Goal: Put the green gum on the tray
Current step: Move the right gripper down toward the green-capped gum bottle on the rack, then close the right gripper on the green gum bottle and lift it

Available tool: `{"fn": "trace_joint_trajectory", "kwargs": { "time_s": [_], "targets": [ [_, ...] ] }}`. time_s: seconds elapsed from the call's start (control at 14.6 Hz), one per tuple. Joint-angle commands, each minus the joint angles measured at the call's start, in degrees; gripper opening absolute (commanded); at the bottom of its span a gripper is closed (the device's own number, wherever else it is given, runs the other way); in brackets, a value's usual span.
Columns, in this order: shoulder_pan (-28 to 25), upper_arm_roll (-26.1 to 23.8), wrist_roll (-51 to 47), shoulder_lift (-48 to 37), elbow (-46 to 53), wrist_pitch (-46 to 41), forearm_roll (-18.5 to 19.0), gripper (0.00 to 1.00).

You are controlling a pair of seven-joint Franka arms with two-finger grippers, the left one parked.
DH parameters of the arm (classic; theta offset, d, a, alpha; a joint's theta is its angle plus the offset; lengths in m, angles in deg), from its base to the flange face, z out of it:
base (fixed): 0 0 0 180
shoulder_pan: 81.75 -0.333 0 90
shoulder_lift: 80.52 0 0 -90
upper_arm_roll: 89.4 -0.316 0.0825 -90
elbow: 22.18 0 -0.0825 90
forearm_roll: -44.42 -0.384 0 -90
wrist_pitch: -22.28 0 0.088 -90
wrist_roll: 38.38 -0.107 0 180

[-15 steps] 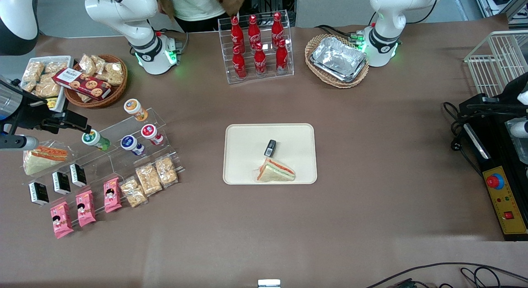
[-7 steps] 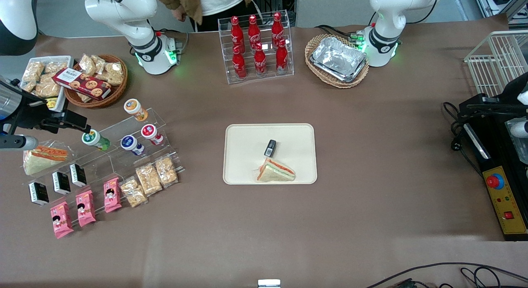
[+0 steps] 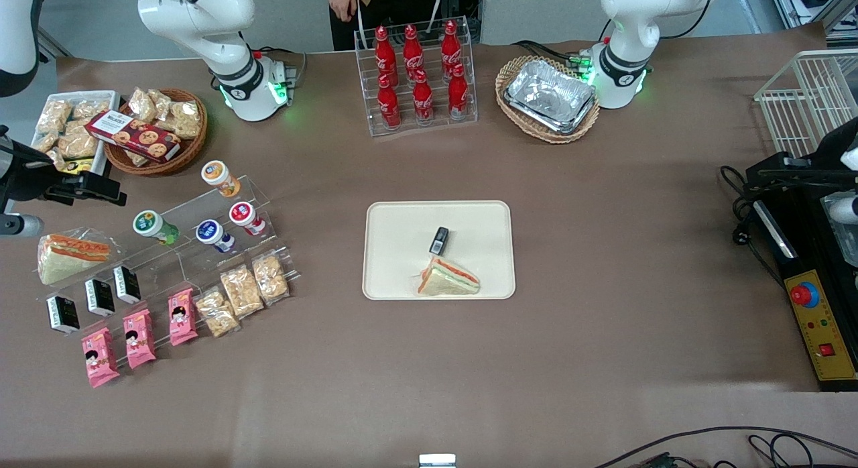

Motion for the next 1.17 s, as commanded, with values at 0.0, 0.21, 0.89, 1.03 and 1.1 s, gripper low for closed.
{"fn": "trace_joint_trajectory", "kwargs": {
  "time_s": [0.0, 0.21, 0.89, 1.03, 1.1],
  "targets": [
    [-0.2, -0.2, 0.7, -7.1, -12.1, 5.8, 1.9, 1.00],
    [-0.5, -0.3, 0.9, -11.7, -21.5, 13.2, 4.4, 1.00],
    [0.2, 4.9, 11.2, -9.8, -33.4, 27.9, 4.5, 1.00],
    [0.2, 4.9, 11.6, -7.6, -33.4, 30.0, 4.5, 1.00],
    [0.2, 4.9, 12.1, -6.6, -33.4, 30.9, 4.5, 1.00]
  ]
}}
